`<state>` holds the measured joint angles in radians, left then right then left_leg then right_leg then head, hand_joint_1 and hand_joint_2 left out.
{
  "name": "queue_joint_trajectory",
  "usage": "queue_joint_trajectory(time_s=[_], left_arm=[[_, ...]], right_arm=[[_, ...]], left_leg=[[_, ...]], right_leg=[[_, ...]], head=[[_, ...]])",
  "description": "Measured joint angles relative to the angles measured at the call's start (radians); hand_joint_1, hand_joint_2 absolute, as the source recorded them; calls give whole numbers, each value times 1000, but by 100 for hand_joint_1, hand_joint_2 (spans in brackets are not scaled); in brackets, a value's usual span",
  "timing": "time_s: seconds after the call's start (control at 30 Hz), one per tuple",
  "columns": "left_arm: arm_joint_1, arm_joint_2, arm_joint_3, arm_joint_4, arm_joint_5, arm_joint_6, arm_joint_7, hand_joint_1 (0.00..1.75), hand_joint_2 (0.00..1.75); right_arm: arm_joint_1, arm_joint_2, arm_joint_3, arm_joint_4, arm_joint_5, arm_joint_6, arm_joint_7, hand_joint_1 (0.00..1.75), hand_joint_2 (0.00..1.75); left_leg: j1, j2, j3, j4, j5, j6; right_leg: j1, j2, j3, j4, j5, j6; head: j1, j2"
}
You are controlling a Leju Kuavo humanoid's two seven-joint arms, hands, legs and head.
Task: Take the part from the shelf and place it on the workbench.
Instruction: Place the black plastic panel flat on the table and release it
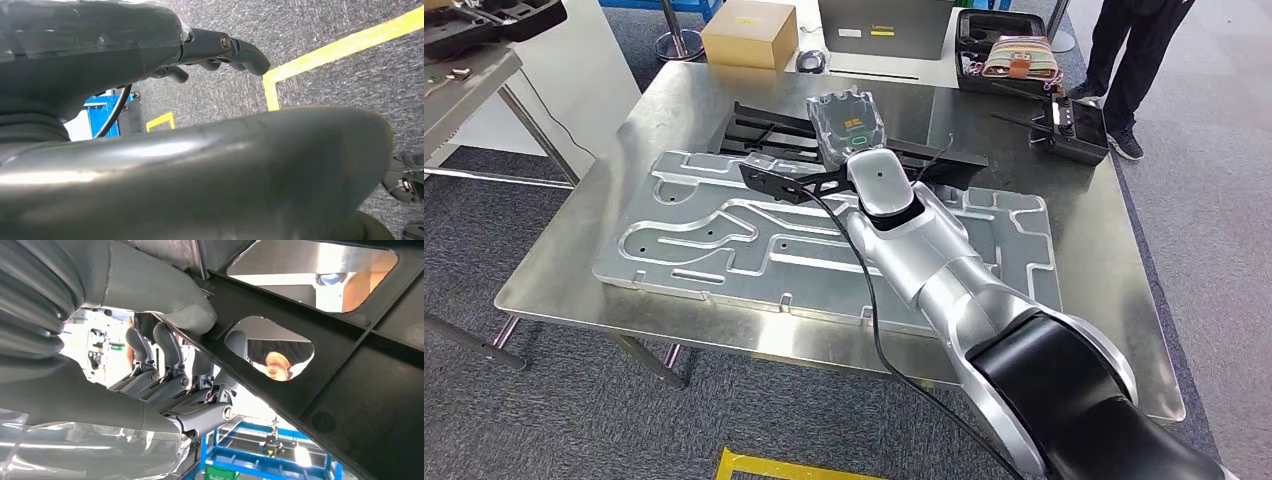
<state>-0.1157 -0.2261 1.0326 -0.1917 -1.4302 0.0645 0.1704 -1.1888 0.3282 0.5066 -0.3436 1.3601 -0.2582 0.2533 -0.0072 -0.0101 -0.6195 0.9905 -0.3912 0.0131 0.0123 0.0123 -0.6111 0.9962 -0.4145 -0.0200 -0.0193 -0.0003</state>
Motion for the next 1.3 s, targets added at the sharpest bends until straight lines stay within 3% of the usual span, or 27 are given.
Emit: queue_joint_trajectory(time_s=[0.33, 0.5, 0.67, 1.0, 1.13, 1.2, 1.3], left_arm=[[-15, -1, -4, 0, -3, -1, -5, 0, 0], [-15, -1, -26, 0, -9, 16, -71, 0, 0], [-13, -1, -74, 0, -12, 55, -209, 0, 0], [-5, -1, -78, 0, -6, 24, -239, 0, 0], [-5, -1, -78, 0, -6, 23, -239, 0, 175], [-5, -1, -78, 0, -6, 22, -238, 0, 175], [-4, -1, -75, 0, -1, 27, -227, 0, 44]], right_arm=[[-2, 3, 0, 2, 3, 2, 27, 175, 175], [-2, -11, 0, 7, 13, 15, 41, 175, 175], [-2, -27, -2, 10, 22, 17, 32, 175, 175], [-1, -29, -3, 12, 37, 23, 19, 175, 175], [-1, -29, -3, 13, 37, 23, 18, 0, 175], [-1, -28, -3, 13, 39, 23, 17, 0, 175], [-1, -26, -4, 13, 43, 23, 13, 0, 175]], left_leg=[[0, 0, 0, 0, 0, 0], [0, 0, 0, 0, 0, 0], [0, 0, 0, 0, 0, 0], [0, 0, 0, 0, 0, 0], [0, 0, 0, 0, 0, 0], [0, 0, 0, 0, 0, 0], [0, 0, 0, 0, 0, 0]], right_leg=[[0, 0, 0, 0, 0, 0], [0, 0, 0, 0, 0, 0], [0, 0, 0, 0, 0, 0], [0, 0, 0, 0, 0, 0], [0, 0, 0, 0, 0, 0], [0, 0, 0, 0, 0, 0], [0, 0, 0, 0, 0, 0]], head=[[0, 0], [0, 0], [0, 0], [0, 0], [0, 0], [0, 0], [0, 0]])
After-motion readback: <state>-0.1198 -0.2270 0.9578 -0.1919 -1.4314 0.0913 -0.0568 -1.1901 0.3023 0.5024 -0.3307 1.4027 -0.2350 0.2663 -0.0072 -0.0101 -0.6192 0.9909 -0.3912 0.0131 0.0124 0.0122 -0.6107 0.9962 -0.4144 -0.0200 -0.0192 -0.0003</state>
